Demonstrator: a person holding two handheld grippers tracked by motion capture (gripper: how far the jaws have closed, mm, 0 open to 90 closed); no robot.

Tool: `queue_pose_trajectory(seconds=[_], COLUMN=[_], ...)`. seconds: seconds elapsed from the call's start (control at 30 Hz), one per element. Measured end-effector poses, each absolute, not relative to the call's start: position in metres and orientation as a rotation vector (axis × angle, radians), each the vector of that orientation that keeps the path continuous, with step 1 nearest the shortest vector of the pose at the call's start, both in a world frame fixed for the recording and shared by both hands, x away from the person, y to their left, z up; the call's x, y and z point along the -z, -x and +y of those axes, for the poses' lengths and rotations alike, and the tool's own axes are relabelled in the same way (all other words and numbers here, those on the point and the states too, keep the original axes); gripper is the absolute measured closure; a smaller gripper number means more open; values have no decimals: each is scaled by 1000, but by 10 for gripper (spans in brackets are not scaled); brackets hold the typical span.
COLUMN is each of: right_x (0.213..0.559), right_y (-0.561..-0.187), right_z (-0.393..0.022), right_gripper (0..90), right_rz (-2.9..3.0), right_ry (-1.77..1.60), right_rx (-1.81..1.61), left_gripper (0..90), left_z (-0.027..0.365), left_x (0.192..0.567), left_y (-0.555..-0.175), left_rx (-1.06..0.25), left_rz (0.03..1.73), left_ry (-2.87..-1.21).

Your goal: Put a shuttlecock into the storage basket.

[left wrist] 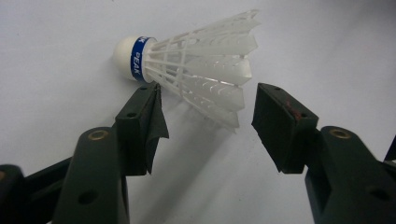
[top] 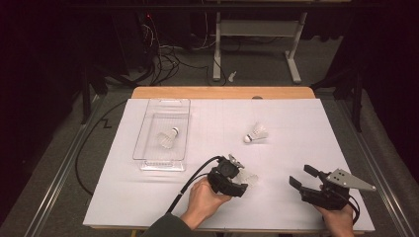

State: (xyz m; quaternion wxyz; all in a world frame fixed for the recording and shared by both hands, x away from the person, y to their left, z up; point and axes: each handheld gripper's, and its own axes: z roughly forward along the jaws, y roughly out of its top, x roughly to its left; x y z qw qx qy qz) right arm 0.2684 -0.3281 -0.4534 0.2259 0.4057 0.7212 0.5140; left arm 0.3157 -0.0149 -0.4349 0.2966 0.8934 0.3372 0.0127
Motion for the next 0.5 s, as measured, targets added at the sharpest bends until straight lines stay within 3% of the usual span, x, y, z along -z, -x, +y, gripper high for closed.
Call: queue_pose_trajectory(seconds=[0.5], right_x=[453], right_y=[-268], right_z=[-329], right_gripper=[266], right_rz=[1985], right_ry=[-1120], right_rx=[-1421], left_gripper=[482], left_z=[-14], left_x=[440], left_y=[-318], left_rx=[-23], left_rz=[937], left_ry=[-2369])
